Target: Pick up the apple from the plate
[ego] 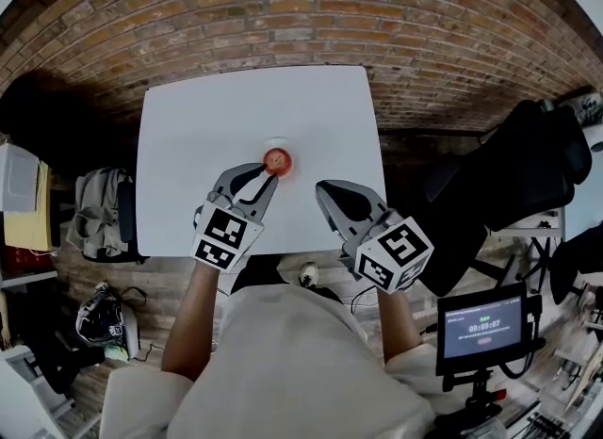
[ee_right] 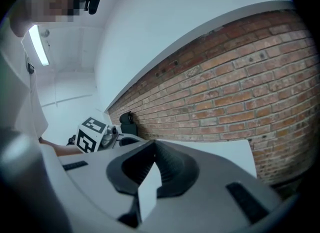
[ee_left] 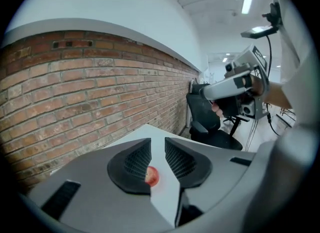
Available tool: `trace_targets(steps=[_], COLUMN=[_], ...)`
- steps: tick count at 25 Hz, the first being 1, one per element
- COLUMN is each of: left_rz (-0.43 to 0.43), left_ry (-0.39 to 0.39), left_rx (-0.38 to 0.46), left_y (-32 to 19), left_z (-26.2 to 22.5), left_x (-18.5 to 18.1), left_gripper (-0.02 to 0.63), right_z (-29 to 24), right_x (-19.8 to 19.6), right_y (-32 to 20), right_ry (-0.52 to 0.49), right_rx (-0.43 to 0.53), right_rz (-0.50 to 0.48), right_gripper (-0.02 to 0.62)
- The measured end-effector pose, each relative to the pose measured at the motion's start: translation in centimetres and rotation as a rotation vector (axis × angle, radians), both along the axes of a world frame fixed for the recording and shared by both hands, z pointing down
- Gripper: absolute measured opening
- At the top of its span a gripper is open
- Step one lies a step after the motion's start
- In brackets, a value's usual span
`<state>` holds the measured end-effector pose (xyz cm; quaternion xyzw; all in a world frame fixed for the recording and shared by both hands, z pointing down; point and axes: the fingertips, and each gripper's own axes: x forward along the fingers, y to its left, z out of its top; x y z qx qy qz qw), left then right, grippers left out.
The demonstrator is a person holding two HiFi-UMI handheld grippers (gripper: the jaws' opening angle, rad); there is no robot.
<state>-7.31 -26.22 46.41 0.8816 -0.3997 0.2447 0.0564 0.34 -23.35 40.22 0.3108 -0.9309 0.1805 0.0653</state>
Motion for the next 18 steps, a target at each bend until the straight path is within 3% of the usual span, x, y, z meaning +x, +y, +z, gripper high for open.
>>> trace_targets(steps=[3, 11, 18], left_rz=[0.043, 0.088, 0.156], left_ry=[-0.023, -0.057, -0.093], left_rx=[-0.051, -0.127, -0.189], left_y=[-0.8, -2.9, -3.5], left_z=[2.1, 5.8, 8.8], left_x=[-0.1, 0.0, 0.3], left_gripper=[0.101, 0.101, 0.160], right_z=[0.7, 2.5, 3.6], right_x=[-0.1, 0.4, 0.2], right_y=[-0.8, -1.6, -1.9], right_ry=[0.009, 0.031, 0.050], right_rx=[-0.018, -0.073, -0.108], right_rz=[0.019, 0.064, 0.086], right_gripper=[0.002, 0.002, 0.002])
